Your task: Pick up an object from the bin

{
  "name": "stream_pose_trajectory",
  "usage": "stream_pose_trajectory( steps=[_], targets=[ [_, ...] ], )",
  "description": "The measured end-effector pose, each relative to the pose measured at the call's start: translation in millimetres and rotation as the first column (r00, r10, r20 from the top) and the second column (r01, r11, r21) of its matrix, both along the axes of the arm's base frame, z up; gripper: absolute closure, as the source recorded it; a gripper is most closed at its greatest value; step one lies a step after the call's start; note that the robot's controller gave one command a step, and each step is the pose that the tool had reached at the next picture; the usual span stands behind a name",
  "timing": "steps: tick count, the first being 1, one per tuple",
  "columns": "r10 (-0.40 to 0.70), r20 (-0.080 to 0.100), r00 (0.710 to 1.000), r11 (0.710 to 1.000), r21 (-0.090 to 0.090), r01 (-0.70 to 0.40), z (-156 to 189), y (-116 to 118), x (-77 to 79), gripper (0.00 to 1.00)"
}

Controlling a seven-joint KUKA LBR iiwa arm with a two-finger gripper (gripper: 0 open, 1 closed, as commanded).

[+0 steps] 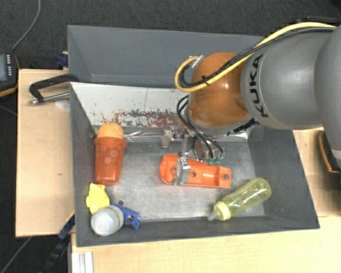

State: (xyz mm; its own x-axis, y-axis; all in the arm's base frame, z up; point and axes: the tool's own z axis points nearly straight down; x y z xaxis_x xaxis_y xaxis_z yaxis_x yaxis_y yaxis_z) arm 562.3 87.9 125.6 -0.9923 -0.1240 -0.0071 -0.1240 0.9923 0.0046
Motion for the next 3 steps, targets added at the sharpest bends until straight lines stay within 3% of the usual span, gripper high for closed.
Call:
stream_pose_trajectory(
  steps=[1, 2, 3],
  targets=[
    [0.119, 0.002, 0.993, 0.993, -0.002, -0.119, -53.6, -33.0, -50.2, 1.0],
    [0.119, 0.002, 0.993, 0.993, -0.002, -0.119, -53.6, -33.1, -50.2, 1.0],
    [0.136, -0.002, 0.991, 0.991, -0.002, -0.136, -14.8, -22.9, -57.9, 1.0]
  ],
)
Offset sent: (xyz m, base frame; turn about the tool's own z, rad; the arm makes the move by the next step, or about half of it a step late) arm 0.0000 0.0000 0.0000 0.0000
